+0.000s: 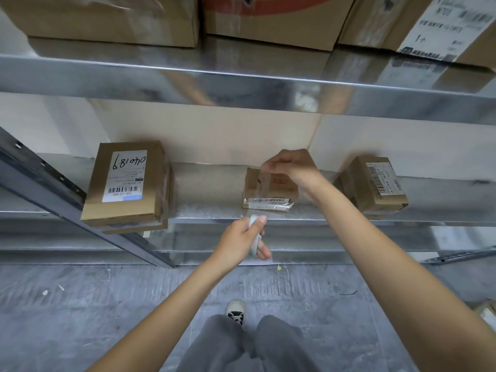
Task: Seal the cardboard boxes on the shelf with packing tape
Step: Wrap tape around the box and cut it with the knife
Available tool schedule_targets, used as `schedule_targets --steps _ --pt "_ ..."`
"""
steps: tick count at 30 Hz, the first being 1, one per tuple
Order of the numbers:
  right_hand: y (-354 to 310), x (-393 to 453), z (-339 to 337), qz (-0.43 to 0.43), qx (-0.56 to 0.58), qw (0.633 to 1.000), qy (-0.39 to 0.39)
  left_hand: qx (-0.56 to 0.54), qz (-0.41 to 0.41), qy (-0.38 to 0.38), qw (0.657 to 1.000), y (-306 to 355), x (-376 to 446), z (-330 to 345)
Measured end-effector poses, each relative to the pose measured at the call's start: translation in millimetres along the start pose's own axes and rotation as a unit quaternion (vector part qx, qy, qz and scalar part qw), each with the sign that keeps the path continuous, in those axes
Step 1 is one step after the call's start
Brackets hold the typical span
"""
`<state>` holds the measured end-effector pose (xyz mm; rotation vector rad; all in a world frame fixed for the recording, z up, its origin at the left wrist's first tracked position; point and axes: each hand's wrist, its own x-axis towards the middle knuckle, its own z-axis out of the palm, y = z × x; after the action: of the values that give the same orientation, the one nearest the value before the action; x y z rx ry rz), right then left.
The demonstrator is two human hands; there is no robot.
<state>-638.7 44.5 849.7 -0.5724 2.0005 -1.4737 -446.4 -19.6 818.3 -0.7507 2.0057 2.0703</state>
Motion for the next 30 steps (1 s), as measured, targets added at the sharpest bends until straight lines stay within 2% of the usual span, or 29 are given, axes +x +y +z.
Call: schedule_targets --steps 3,5,7,11,17,30 --pt "-2.3 14.6 -5.5 0.010 -0.014 1.000 0.014 -0.011 -0.082 -0.084 0.993 0.3 1.4 5.7" --pt "-0.2 25.1 -9.4 0.009 -0.035 0.999 -0.003 -0.017 -0.096 -0.099 0.990 -1.1 4.1 6.4" --pt "3.6 32.7 -10.4 0.001 -0.055 0.998 -0.021 -0.037 -0.099 -0.081 0.991 -1.5 9.9 6.2" --pt "13.8 48.3 -9.3 -0.010 -0.045 0.999 -0.006 -0.076 -0.109 -0.026 0.991 6.7 23.4 9.4" --pt "34.1 64.8 -4.9 0.003 -0.058 0.998 0.013 -0.073 -0.137 0.032 0.987 10.8 36.8 14.3" --pt "48.7 77.6 -0.4 0.005 -0.124 0.992 0.017 -0.052 -0.161 0.069 0.983 1.8 51.6 18.0"
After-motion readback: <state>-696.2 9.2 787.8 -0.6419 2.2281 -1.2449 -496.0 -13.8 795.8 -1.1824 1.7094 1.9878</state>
